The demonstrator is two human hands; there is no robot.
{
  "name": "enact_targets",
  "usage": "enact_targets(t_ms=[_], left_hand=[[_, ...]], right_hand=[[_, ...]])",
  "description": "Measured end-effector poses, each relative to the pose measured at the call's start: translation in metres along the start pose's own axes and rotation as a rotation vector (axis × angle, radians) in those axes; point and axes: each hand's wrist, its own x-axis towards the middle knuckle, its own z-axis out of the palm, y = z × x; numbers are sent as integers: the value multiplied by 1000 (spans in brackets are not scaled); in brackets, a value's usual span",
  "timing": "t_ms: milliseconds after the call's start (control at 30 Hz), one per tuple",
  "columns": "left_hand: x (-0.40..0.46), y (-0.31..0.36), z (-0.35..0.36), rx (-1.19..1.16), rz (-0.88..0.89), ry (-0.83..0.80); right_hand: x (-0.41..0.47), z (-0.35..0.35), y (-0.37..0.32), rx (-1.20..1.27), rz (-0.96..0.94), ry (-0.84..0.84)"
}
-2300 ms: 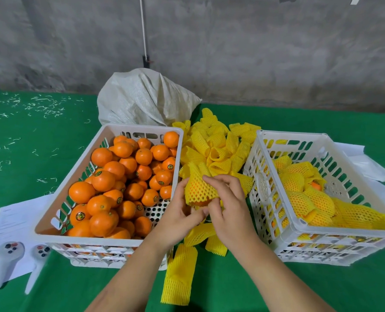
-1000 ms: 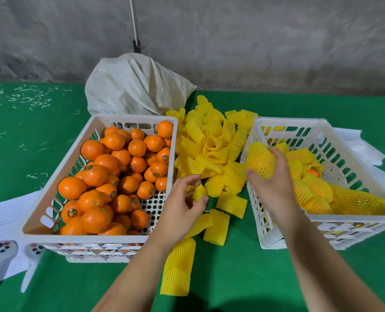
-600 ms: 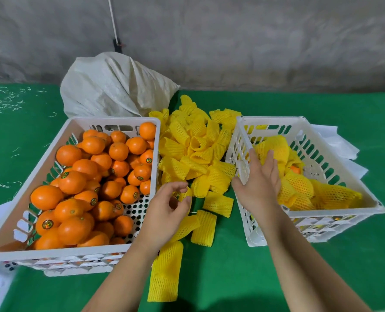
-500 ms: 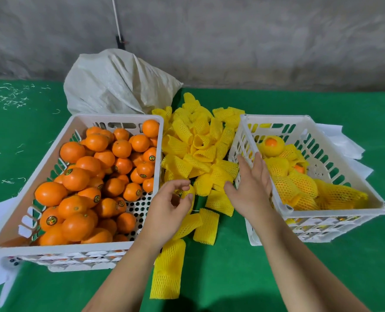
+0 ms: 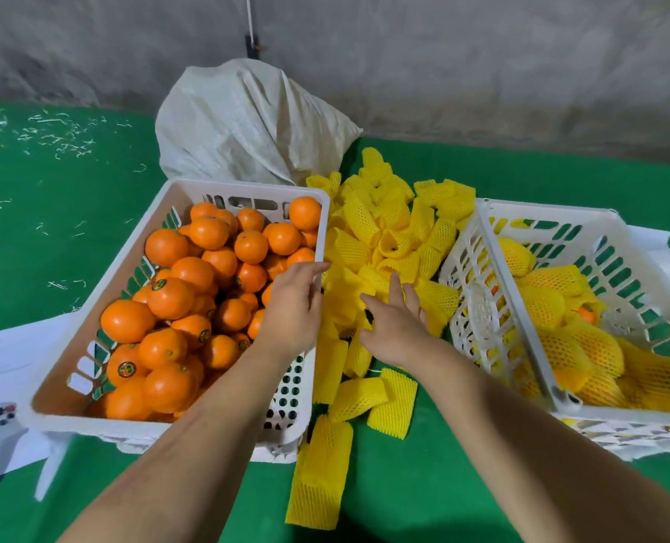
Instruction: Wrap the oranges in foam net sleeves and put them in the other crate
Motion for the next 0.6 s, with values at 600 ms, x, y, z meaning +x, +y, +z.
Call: enact_targets(t_ms=[600], left_hand=[[45, -83, 44, 628, -215, -436]], right_hand=[[67, 36, 26, 40, 146, -2]])
